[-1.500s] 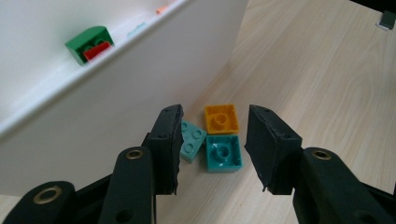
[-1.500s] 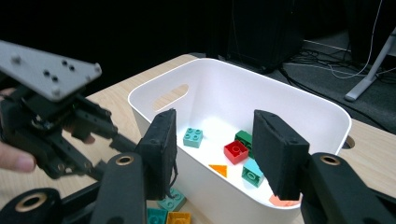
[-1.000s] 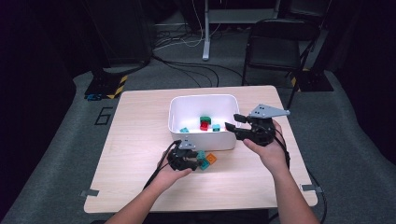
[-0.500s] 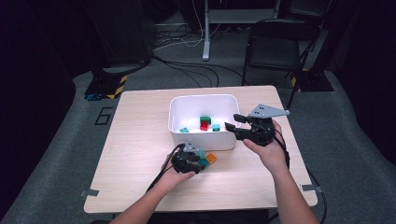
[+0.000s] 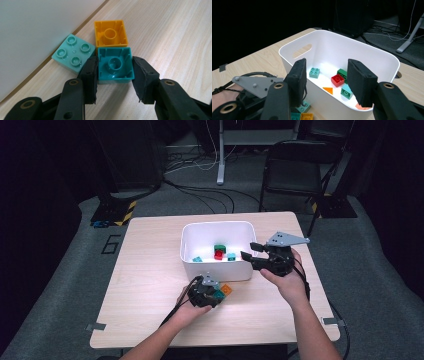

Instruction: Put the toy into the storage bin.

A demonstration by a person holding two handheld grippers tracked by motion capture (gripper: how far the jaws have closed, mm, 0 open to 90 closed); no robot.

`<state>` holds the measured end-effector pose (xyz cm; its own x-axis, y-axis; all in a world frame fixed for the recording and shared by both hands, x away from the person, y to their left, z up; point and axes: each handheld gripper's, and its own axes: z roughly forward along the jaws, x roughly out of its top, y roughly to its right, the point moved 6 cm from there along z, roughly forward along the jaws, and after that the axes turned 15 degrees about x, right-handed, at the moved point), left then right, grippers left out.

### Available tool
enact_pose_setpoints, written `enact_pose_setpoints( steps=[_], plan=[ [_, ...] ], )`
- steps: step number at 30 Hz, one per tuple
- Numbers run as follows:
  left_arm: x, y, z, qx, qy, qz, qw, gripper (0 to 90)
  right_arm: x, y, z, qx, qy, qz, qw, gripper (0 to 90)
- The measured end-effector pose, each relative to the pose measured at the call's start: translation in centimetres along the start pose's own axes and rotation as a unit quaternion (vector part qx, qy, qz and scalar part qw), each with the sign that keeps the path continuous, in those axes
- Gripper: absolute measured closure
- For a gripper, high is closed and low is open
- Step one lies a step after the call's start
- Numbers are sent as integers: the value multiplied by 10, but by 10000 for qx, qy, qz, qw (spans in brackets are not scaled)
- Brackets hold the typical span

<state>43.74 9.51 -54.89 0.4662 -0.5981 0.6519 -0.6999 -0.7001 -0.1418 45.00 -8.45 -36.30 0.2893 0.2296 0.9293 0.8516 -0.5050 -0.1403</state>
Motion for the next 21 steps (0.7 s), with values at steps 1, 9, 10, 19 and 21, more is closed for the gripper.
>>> enact_pose_setpoints(
  steps=[1,9,10,19,21],
  plan=[
    [0,1,-1,-7,-15,9,10000,577,0,0,0,0,1,2,10000,498],
    [5,5,-13,-92,93,71,9999,579,0,0,0,-4,10,18,10000,498],
    [7,5,-16,-98,119,86,9998,579,0,0,0,-1,9,18,10000,498],
    [20,0,-37,-93,379,46,9992,579,0,0,0,3,9,10,10000,498],
    [23,-3,-42,-59,413,39,9991,580,0,0,0,5,11,12,10000,498]
  ],
)
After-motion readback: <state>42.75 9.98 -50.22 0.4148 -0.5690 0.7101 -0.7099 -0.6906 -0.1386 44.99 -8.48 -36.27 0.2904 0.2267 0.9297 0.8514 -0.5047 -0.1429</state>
